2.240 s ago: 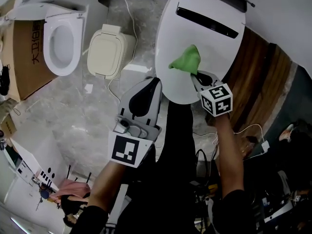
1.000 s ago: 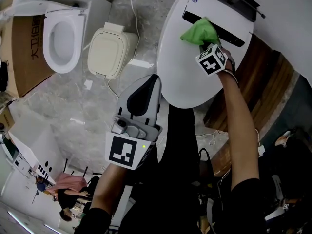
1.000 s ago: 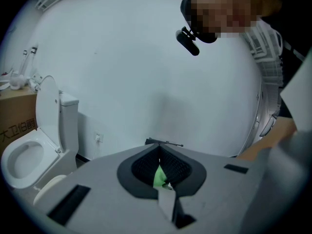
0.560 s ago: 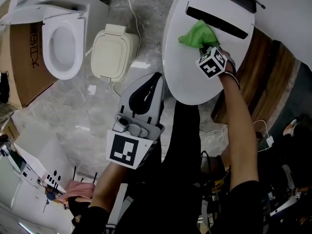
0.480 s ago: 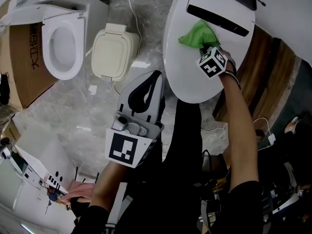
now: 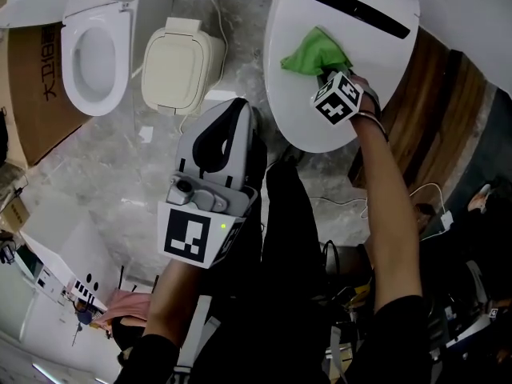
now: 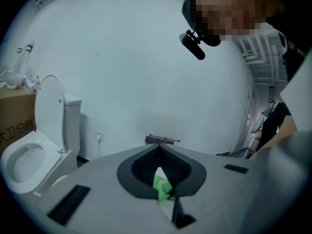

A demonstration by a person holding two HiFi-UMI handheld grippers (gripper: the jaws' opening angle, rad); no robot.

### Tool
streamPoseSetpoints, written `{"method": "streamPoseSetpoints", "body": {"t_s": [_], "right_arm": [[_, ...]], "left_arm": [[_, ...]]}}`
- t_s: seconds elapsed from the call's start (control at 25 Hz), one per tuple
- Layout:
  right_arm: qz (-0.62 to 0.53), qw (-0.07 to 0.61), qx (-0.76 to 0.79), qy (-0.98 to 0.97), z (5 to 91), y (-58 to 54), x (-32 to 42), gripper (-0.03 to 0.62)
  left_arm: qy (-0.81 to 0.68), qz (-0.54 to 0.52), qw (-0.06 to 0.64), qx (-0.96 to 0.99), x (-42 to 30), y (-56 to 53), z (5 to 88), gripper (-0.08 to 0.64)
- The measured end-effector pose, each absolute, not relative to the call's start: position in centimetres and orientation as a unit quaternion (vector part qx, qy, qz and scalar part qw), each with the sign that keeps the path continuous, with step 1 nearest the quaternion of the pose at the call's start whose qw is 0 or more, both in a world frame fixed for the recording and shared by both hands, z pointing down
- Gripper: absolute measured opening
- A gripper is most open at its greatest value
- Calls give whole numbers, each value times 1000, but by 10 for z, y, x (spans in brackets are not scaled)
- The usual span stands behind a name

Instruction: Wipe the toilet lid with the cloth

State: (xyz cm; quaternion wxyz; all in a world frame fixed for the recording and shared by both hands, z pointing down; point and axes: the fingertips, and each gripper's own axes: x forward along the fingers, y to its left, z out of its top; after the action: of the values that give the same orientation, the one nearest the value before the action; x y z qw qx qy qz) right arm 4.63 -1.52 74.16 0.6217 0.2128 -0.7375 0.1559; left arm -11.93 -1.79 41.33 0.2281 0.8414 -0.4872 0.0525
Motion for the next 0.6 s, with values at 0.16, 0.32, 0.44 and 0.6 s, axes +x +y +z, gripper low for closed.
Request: {"method": "streamPoseSetpoints", "body": {"t_s": [0.16, 0.32, 0.44, 0.6], "right_arm": [[142, 621, 203, -744, 745, 12, 39, 37], [133, 623, 185, -748, 750, 42, 31, 37], [132, 624, 173, -751, 754, 67, 26, 37], [130, 624, 161, -753, 759, 101, 17, 37]], "left_arm": [[-494, 50, 225, 839, -114, 2, 407, 9], [-502, 52, 224, 834, -114, 25, 406, 9], [-505, 54, 224, 832, -111, 43, 407, 9], [-513, 47, 218, 829, -112, 63, 405, 9]]}}
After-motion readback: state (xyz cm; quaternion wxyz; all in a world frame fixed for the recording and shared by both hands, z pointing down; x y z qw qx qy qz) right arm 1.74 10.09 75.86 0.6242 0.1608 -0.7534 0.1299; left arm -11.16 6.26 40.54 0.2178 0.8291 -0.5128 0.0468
